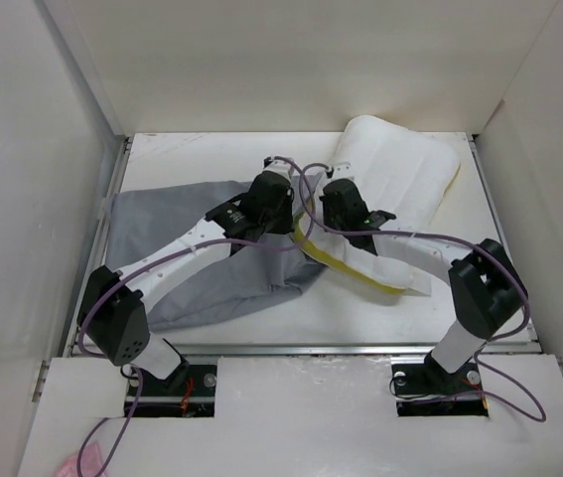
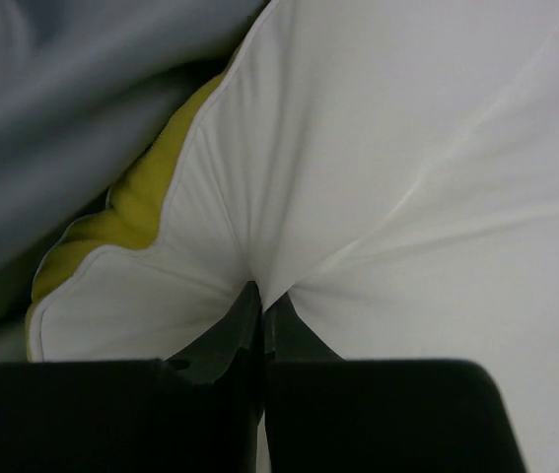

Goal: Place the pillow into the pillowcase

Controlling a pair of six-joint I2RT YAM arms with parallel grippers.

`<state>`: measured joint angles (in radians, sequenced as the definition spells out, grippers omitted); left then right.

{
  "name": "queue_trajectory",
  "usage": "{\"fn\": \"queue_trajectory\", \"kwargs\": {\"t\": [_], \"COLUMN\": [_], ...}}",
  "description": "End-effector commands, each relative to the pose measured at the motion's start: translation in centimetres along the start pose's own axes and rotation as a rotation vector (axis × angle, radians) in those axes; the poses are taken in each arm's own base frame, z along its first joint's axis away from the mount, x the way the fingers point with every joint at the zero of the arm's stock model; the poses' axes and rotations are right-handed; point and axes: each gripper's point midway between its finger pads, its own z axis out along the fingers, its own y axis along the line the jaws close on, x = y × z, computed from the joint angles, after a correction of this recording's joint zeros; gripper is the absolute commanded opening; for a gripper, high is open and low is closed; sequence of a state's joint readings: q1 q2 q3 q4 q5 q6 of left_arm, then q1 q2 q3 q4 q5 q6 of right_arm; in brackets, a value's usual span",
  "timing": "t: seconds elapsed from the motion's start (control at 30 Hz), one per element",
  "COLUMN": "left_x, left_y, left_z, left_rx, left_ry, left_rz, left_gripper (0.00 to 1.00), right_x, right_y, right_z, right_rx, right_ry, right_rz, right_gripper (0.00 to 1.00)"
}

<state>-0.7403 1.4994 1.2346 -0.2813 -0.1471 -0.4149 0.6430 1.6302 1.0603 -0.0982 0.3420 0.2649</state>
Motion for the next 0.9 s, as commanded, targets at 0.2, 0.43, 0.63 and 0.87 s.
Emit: {"fn": "queue_trajectory", "kwargs": {"t": [0.2, 0.43, 0.63, 0.87], "left_x": [0.0, 2.6, 3.2, 1.0], "left_y": [-4.3, -4.4, -4.0, -2.1], "left_z": [-3.1, -3.0, -2.8, -2.8], "left_rx": [0.17, 0.178, 0.168, 0.085], "left_ry": [-0.016, 0.035, 0.034, -0.016], "left_rz": [0.033, -0.012, -0.042, -0.068], "left_gripper": [0.0, 0.0, 0.07, 0.68], "right_x": [-16.3, -19.8, -20.6, -14.7], "right_y": [-0.9, -0.1, 1.3, 4.2], "right_z": [1.3, 3.9, 6.3, 10.0], "right_rx": [0.24, 0.145, 0.053, -0.028], "right_ry": [-0.297, -0.343, -0.379, -0.252], "right_rz": [0.432, 0.709, 0.78, 0.551], "right_gripper": [0.0, 0.0, 0.0, 0.24]}}
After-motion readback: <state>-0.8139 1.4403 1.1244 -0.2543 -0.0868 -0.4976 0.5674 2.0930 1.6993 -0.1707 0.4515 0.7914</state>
